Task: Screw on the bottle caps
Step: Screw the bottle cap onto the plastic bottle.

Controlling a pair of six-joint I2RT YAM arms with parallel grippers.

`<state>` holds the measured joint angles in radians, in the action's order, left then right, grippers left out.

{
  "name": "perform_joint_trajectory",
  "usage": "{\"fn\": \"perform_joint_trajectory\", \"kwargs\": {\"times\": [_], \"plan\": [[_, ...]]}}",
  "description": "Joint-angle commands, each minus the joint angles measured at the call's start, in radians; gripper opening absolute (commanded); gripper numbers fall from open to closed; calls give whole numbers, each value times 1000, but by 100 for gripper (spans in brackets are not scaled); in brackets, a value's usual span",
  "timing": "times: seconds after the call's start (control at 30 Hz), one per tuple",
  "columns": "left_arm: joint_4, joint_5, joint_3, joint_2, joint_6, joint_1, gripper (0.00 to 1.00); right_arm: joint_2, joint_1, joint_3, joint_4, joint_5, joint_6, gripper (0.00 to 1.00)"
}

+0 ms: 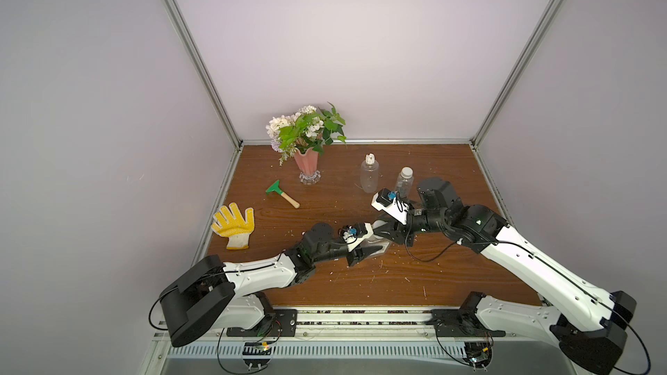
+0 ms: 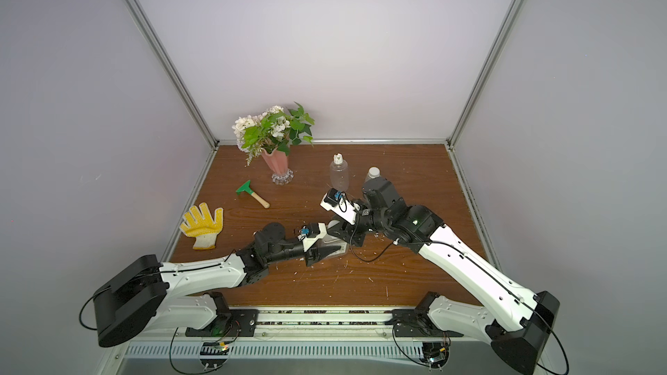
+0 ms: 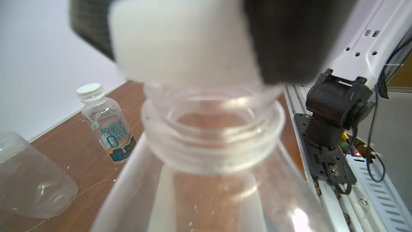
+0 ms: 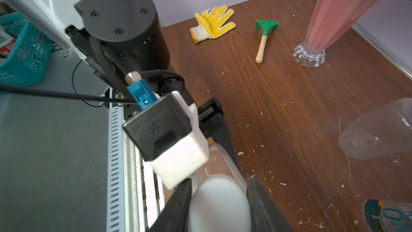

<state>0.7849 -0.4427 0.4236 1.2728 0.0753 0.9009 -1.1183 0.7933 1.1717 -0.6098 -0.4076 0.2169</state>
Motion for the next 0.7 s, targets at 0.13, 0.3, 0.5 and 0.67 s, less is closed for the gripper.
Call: {"fn": "perform_joint_trajectory", "kwargs": {"times": [0.13, 0.3, 0.5, 0.67], "plan": [[29, -108, 21, -53, 17, -27, 46, -18, 6, 20, -63, -92, 97, 40], [61, -141, -2, -67, -4, -57, 47, -22, 6, 16, -63, -129, 108, 40], [42, -149, 1, -69, 6, -67, 47, -45, 6, 29, -85, -153, 110, 40], [39, -154, 4, -66, 10, -67, 46, -58, 7, 36, -82, -162, 116, 40]]}}
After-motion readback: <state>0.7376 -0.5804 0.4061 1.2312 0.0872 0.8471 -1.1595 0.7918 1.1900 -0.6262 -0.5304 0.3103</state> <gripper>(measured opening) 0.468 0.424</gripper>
